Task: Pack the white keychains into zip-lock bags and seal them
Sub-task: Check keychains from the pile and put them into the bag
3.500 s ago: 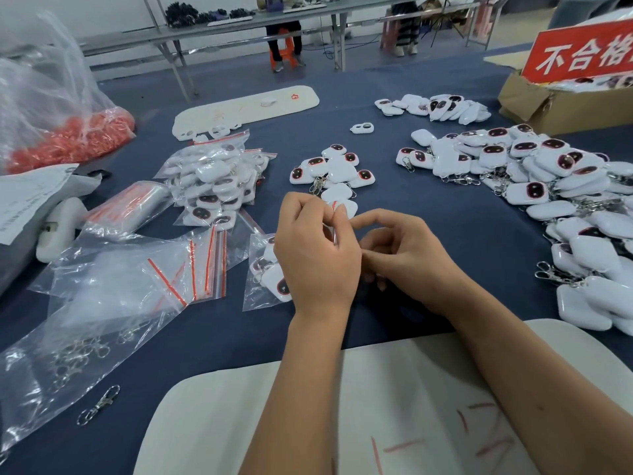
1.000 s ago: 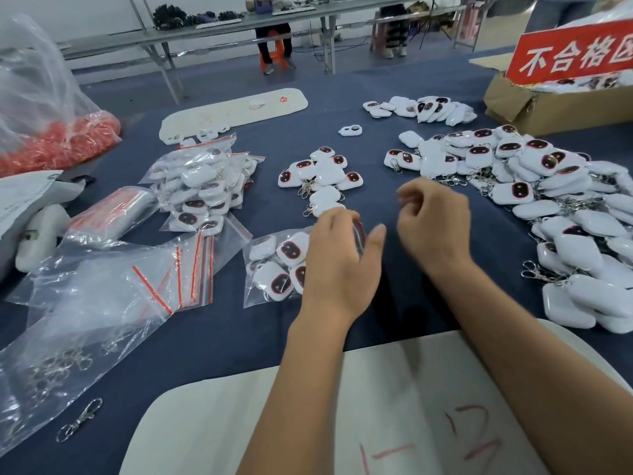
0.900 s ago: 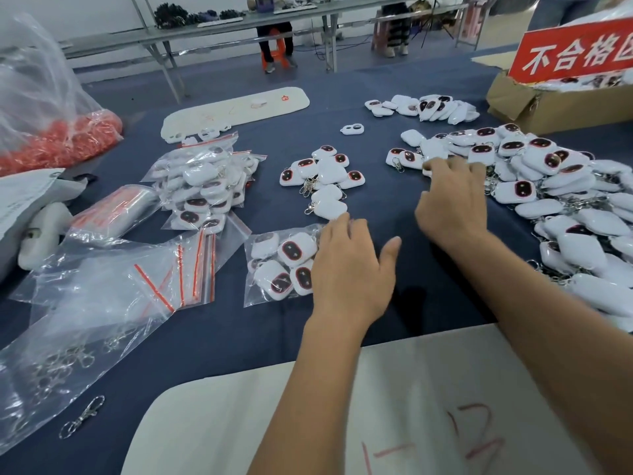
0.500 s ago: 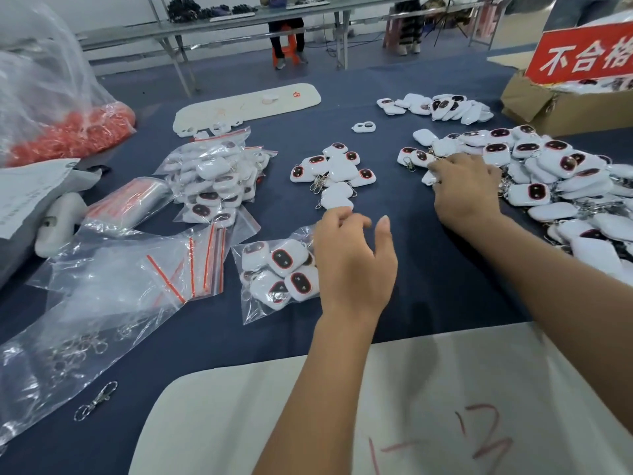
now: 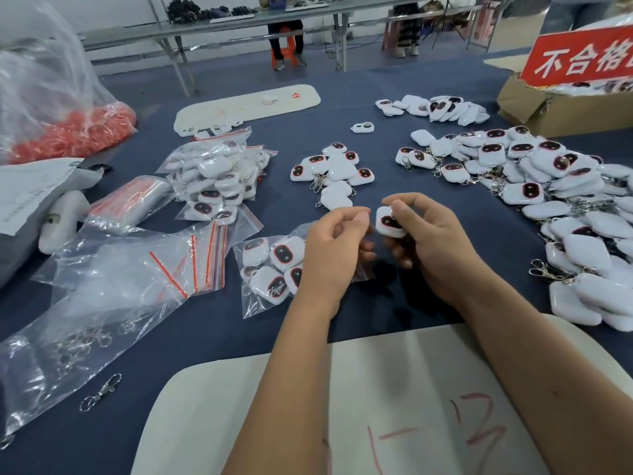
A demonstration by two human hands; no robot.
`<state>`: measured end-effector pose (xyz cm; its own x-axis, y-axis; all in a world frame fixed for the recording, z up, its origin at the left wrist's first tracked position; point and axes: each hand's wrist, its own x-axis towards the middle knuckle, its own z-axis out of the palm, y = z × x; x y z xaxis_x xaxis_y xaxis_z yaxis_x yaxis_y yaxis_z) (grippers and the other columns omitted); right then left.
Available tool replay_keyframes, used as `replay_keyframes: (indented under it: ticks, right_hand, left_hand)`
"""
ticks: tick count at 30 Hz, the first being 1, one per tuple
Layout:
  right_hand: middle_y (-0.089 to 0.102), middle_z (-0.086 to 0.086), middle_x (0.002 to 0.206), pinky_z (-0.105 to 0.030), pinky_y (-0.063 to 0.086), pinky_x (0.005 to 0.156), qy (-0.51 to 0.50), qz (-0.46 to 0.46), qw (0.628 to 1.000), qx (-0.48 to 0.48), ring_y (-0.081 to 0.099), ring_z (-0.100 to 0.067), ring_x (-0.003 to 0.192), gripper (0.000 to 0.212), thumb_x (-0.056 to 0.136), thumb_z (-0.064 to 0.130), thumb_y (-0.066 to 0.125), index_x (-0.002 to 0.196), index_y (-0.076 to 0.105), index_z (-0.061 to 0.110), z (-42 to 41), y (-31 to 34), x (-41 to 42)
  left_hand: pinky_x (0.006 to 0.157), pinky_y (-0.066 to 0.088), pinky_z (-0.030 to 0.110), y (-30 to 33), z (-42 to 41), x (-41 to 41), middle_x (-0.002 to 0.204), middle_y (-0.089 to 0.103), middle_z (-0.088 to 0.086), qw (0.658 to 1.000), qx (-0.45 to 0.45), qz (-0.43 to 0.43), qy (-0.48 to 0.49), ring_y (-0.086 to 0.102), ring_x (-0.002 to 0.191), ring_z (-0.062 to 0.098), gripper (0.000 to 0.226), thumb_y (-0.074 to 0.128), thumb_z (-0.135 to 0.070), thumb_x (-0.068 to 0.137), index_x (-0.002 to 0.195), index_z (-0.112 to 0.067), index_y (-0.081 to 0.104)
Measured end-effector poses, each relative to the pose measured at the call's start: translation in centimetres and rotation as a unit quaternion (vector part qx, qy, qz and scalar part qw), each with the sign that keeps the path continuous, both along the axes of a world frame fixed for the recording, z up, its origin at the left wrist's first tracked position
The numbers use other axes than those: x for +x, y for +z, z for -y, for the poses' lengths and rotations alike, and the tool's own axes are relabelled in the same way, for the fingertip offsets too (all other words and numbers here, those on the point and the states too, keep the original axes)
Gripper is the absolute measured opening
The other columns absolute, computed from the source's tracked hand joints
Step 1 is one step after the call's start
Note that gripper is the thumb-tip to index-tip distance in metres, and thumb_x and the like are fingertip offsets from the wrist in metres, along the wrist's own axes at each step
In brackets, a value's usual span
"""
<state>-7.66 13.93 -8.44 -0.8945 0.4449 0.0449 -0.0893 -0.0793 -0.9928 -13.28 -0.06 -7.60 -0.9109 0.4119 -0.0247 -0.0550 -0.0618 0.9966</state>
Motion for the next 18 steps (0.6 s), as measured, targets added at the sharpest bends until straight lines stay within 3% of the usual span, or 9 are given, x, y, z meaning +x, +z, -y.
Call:
replay_keyframes:
  ticks: [3,6,9,12,14,18]
  right_hand:
    - [0.072,-0.012,0.077,-0.030,0.055,0.053,-0.018,-0.002,1.000,-0.007,0.066,-0.021,0.060,0.017,0.103,0.026,0.067,0.099,0.059,0.011,0.2,-0.1,0.3]
    - [0.075,-0.018,0.086,-0.044,0.065,0.072,-0.021,0.000,1.000,-0.024,0.076,-0.036,0.079,0.021,0.100,0.021,0.072,0.093,0.055,0.010,0.4,-0.3,0.3]
    - [0.076,-0.012,0.084,-0.040,0.065,0.077,-0.006,-0.010,0.999,-0.030,0.076,-0.032,0.084,0.009,0.098,0.006,0.066,0.092,0.059,0.008,0.4,-0.3,0.2]
    - [0.077,-0.017,0.094,-0.039,0.065,0.081,0.002,-0.022,1.000,-0.022,0.076,-0.030,0.088,0.008,0.088,0.012,0.068,0.094,0.064,0.008,0.6,-0.4,0.2]
    - [0.077,-0.017,0.091,-0.037,0.065,0.080,-0.026,-0.029,0.999,0.026,0.075,-0.028,0.083,0.007,0.092,0.014,0.071,0.091,0.066,0.010,0.8,-0.6,0.2]
    - [0.072,-0.004,0.069,-0.023,0.052,0.056,-0.092,-0.011,0.989,0.119,0.061,-0.012,0.059,0.015,0.090,0.020,0.077,0.080,0.068,0.015,0.7,-1.1,0.1]
  left_hand:
    - [0.071,0.059,0.025,-0.3,0.1,0.2,0.093,0.078,0.003,0.997,-0.043,-0.053,-0.029,0.075,0.086,0.018,0.012,0.074,-0.017,0.095,0.106,-0.013,0.076]
    - [0.075,0.061,0.026,-0.5,-0.2,0.2,0.091,0.078,-0.002,0.995,-0.054,-0.083,0.008,0.074,0.086,0.012,0.010,0.074,-0.011,0.092,0.101,-0.015,0.078]
    - [0.084,0.060,0.032,-0.9,-0.2,-0.2,0.094,0.077,-0.004,0.989,-0.066,-0.125,0.041,0.071,0.090,0.013,0.015,0.072,-0.006,0.092,0.102,-0.016,0.077]
    - [0.087,0.060,0.035,-1.0,-0.2,-0.2,0.095,0.077,-0.008,0.985,-0.062,-0.155,0.048,0.070,0.090,0.012,0.017,0.072,-0.007,0.092,0.104,-0.018,0.078]
    - [0.087,0.061,0.038,-1.1,-0.2,-0.2,0.096,0.078,-0.006,0.986,-0.054,-0.150,0.049,0.073,0.089,0.014,0.018,0.074,-0.007,0.092,0.107,-0.018,0.079]
    - [0.086,0.062,0.037,-1.3,-0.5,-0.2,0.093,0.080,0.004,0.990,-0.012,-0.099,0.103,0.076,0.088,0.020,0.020,0.080,-0.008,0.088,0.108,-0.013,0.078]
